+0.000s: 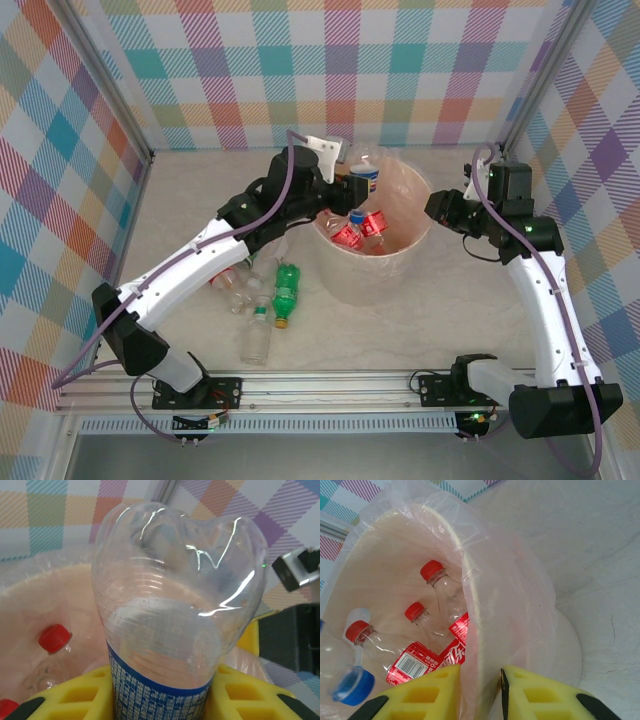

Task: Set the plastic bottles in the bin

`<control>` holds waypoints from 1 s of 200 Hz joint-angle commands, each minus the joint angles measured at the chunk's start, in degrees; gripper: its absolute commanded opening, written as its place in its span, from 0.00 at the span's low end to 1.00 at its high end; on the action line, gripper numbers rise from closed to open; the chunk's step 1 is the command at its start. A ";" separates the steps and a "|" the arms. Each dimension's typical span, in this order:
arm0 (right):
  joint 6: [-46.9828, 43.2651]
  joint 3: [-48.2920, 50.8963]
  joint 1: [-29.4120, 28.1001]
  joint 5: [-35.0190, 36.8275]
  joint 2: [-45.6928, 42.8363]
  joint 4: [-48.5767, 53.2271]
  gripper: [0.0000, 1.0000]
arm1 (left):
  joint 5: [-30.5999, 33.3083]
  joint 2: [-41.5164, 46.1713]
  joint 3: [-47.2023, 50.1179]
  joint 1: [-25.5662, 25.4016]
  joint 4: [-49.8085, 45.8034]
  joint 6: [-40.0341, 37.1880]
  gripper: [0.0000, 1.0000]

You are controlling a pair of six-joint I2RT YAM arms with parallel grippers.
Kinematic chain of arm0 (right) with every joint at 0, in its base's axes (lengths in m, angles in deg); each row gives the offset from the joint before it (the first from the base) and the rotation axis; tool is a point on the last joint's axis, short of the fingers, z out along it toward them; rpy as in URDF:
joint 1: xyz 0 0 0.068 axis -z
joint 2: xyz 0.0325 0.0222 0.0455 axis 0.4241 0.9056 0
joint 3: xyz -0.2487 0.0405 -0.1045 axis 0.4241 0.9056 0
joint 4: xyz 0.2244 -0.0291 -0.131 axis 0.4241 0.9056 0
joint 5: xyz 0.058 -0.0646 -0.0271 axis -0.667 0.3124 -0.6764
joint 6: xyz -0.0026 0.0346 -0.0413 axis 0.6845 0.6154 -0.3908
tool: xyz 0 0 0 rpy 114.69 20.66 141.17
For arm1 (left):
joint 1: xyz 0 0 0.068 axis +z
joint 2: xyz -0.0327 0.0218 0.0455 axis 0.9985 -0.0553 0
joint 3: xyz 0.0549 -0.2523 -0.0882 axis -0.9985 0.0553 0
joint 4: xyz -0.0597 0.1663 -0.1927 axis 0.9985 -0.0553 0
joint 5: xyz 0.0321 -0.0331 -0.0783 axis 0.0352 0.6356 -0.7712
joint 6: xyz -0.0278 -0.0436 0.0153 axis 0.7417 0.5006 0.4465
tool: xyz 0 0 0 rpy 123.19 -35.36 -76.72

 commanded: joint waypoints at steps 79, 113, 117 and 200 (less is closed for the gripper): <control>-1.13 1.46 -0.10 -3.89 -0.80 -3.99 0.28 | -8.84 -5.81 3.39 -1.13 -3.89 -3.56 0.25; -1.13 1.64 -0.28 -4.01 -0.75 -4.04 0.28 | -9.49 -7.66 3.01 -1.15 -4.75 -3.74 0.34; -1.13 1.64 -0.34 -3.99 -0.75 -3.97 0.28 | -9.41 -7.81 2.92 -1.20 -4.83 -3.74 0.36; -0.96 2.79 -0.45 -3.83 -1.58 -4.02 0.28 | -10.60 -6.78 3.96 -1.15 -0.75 -3.96 0.81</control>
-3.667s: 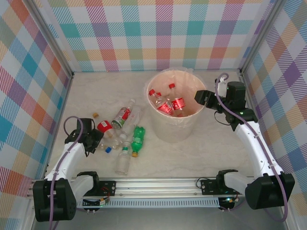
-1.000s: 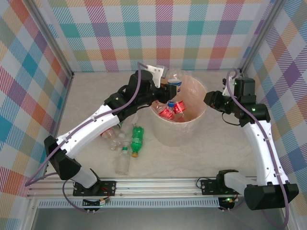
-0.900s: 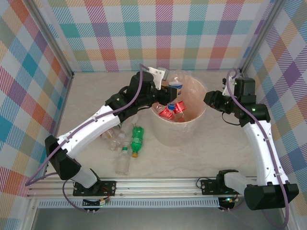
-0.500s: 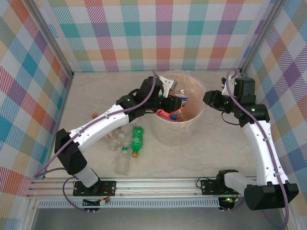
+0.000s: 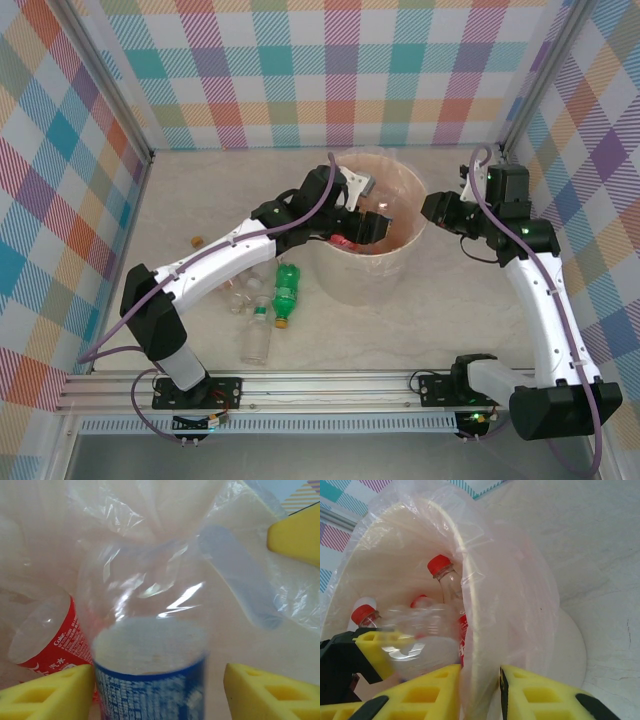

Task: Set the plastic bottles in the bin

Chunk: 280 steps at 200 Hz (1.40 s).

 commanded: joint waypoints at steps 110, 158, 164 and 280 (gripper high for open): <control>-0.41 0.02 -0.54 -1.23 -1.28 -1.32 0.28 | 8.13 5.84 -1.66 0.28 1.53 -4.80 0.85; -0.11 1.00 -0.56 -1.02 -1.77 -3.17 0.27 | 14.20 12.19 -3.23 4.78 -5.99 -4.82 0.88; -0.14 0.96 -0.56 -1.01 -1.81 -3.26 0.27 | 16.33 12.91 -4.30 5.82 -8.87 -4.59 0.89; -0.20 2.31 -0.92 -0.33 -2.06 -4.43 0.28 | 14.54 35.48 30.58 47.79 -18.98 15.10 0.95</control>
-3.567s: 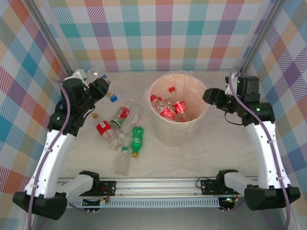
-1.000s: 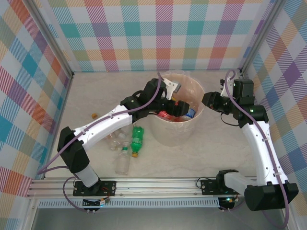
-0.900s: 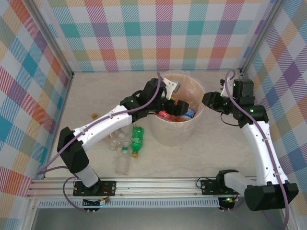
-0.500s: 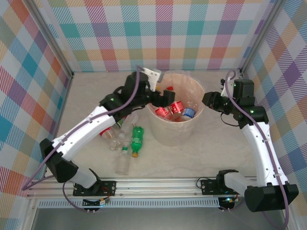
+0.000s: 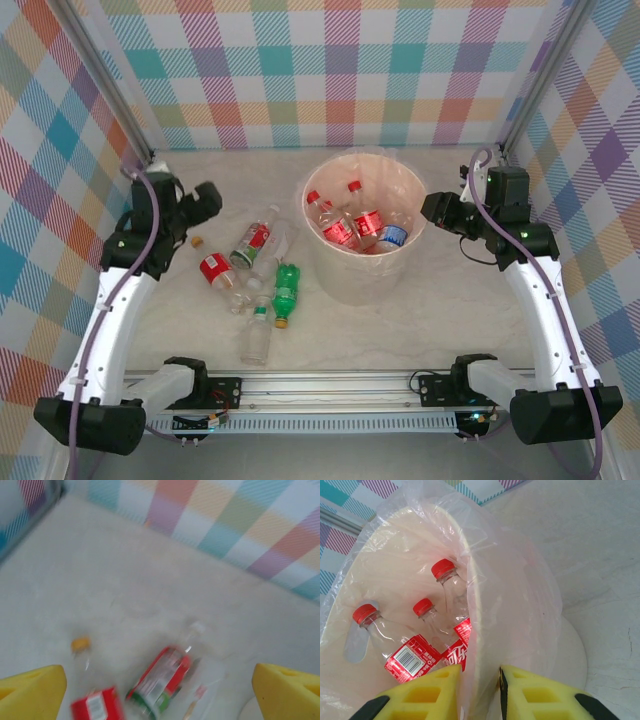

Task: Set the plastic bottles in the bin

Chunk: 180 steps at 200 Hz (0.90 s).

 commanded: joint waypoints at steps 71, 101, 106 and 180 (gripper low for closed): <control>0.91 3.45 -0.79 -2.14 -1.91 -3.54 0.27 | -18.81 -5.33 20.21 14.26 10.37 12.46 0.86; 0.78 3.47 -0.78 -2.10 -2.10 -3.00 0.28 | -20.13 -6.84 21.95 14.19 11.88 13.11 0.87; 0.71 3.41 -0.78 -2.15 -2.16 -2.97 0.28 | -19.41 -6.68 22.18 14.19 11.91 13.04 0.86; 0.37 2.93 -0.79 -1.77 -2.69 -1.96 0.28 | -17.68 -10.04 26.20 14.26 15.00 12.75 0.85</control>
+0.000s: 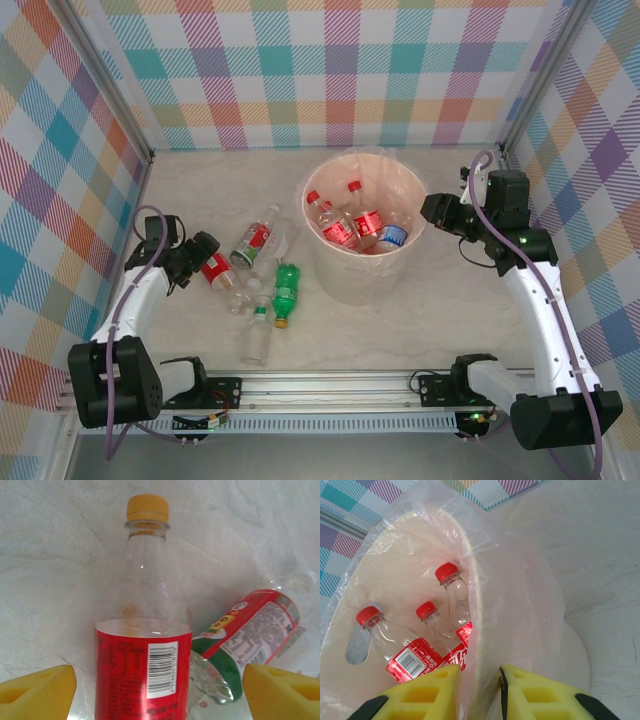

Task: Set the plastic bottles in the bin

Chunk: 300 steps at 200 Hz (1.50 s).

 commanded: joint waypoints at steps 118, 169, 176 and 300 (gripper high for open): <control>-0.14 0.21 -0.92 -0.95 -0.91 2.09 0.28 | -4.75 -8.57 7.07 0.27 16.09 5.87 0.82; 0.21 0.47 -1.27 -0.46 -0.83 2.00 0.28 | -4.76 -9.50 7.52 0.29 16.90 5.84 0.76; 0.22 0.47 -1.27 -0.37 -0.83 1.94 0.28 | -4.57 -9.38 7.43 0.26 16.71 5.73 0.75; 0.56 -0.63 -2.62 0.01 -0.57 3.36 0.27 | 3.82 8.28 -11.05 0.31 -5.10 -4.04 0.65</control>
